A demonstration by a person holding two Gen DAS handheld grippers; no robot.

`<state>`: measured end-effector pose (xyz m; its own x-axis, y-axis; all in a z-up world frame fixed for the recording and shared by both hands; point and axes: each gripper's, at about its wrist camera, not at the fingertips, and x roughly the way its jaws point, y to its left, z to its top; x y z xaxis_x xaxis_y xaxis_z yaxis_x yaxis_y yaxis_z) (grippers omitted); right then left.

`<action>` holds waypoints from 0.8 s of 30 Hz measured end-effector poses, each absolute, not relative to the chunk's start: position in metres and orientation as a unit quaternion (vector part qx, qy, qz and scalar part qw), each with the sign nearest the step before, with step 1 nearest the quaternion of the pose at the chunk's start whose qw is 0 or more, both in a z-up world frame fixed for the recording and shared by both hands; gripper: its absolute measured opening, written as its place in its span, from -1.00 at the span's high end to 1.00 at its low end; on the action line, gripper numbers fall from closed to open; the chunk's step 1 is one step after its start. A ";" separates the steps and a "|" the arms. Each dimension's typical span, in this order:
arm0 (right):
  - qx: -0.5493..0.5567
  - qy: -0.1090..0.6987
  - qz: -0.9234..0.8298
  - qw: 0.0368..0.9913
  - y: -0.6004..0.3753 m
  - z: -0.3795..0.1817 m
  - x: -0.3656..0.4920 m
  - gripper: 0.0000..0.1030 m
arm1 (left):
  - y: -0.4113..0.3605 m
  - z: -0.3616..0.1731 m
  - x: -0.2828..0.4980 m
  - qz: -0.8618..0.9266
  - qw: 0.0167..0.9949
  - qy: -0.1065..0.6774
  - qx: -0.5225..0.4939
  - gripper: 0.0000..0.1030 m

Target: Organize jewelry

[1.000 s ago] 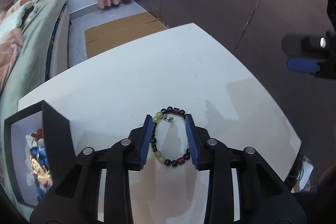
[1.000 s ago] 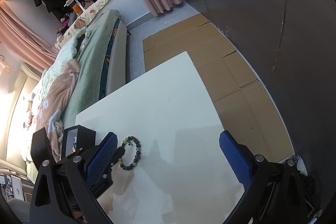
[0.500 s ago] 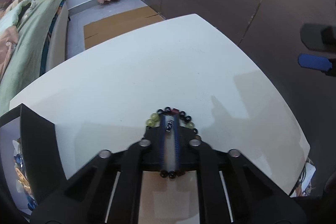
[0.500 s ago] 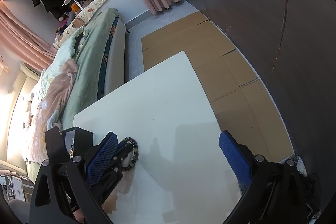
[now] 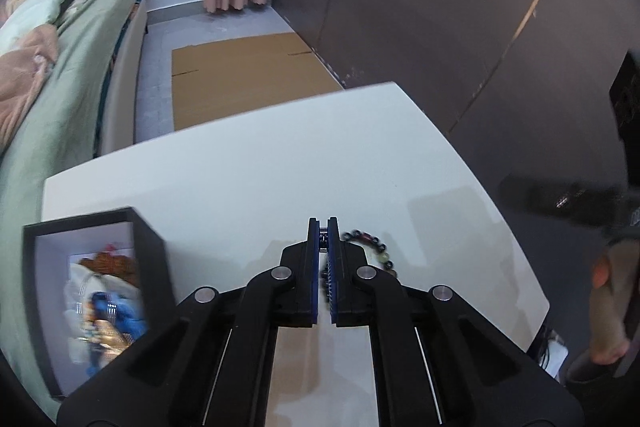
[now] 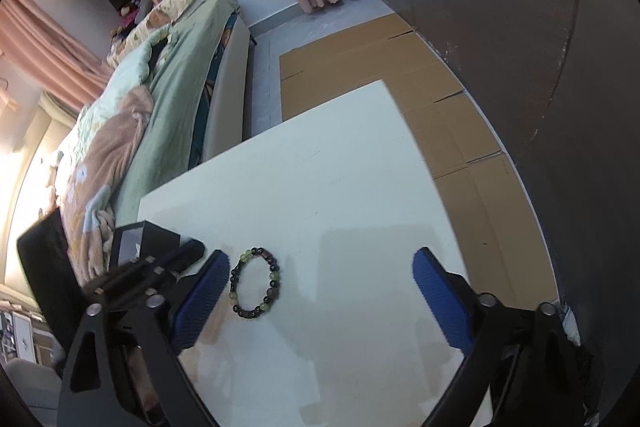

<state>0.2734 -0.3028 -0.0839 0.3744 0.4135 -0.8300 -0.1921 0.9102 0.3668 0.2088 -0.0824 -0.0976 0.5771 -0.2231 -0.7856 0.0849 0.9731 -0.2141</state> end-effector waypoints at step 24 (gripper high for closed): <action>-0.030 0.603 0.190 0.774 -0.191 -0.139 0.260 0.81 | 0.025 -0.054 0.177 -0.043 0.900 0.408 -0.146 0.90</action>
<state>0.2596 -0.1915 -0.1393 0.2002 0.2582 -0.9451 -0.3301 0.9260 0.1831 0.1766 0.0246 -0.0540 0.6637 -0.1963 -0.7218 -0.0420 0.9537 -0.2979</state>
